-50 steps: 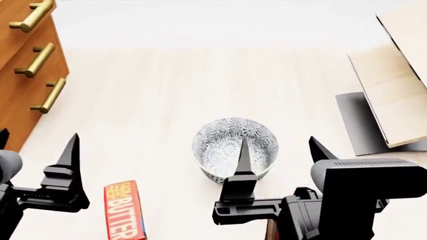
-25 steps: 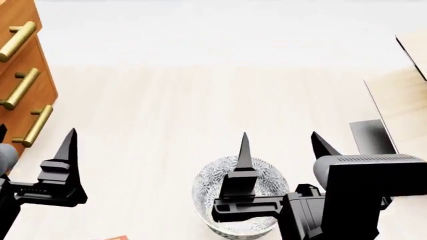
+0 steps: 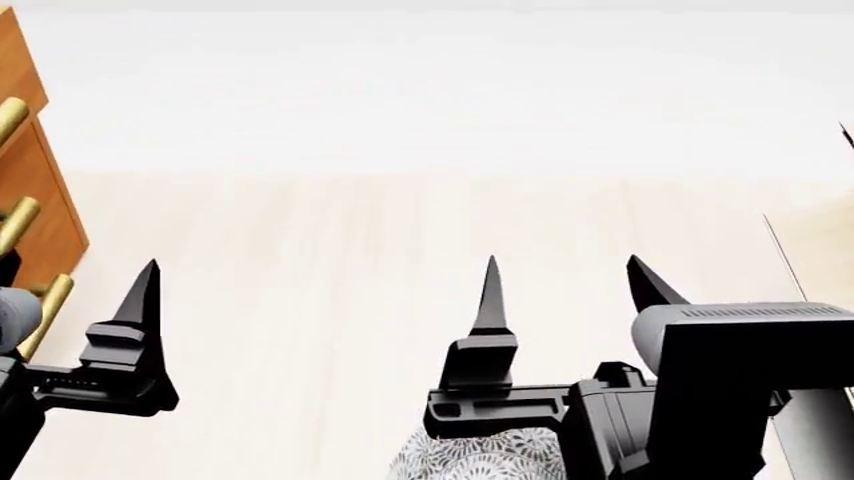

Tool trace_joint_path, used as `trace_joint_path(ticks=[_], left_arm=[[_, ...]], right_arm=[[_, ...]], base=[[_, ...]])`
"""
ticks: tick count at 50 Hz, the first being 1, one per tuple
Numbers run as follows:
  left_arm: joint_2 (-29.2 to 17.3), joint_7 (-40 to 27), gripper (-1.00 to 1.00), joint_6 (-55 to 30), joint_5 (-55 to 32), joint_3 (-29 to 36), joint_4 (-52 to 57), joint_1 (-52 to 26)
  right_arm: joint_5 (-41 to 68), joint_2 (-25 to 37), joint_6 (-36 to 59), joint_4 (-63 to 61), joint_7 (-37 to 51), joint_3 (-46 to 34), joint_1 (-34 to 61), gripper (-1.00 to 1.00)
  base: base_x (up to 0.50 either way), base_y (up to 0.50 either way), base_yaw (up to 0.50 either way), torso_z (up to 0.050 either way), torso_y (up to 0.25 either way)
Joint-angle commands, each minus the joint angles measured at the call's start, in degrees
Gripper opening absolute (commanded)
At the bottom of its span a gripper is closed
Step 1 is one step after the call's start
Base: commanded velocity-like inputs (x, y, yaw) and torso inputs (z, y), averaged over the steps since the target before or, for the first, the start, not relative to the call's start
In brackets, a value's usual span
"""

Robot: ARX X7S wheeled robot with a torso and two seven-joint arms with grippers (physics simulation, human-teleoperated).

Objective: Close the top drawer of the cabinet and put the bowl on top of it.

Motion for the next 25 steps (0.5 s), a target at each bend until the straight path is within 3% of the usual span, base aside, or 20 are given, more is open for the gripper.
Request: trace_joint_path(ticks=[1,13,25], left_arm=[[-0.4,-0.1,1.0,0.5,-0.2,0.8,-0.5,0.2],[-0.5,-0.2,1.0,0.8,-0.5,1.5,-1.7,-0.3],[0.0,0.9,1.0,0.1,-0.8,3.7,-9.9,-7.7]], right_arm=[[0.3,0.1,-1.4,0.2,-0.1,0.5,-0.7,1.0],[1.0,0.0,-1.8,1.2,0.2,0.7,-0.9,1.0],[2.9,0.7,-0.8,-0.5,1.4,0.7,-1.3,1.0]], base=[[0.0,0.0,0.0,0.0,0.0],[0.0,0.0,0.0,0.0,0.0],[0.0,0.0,0.0,0.0,0.0]])
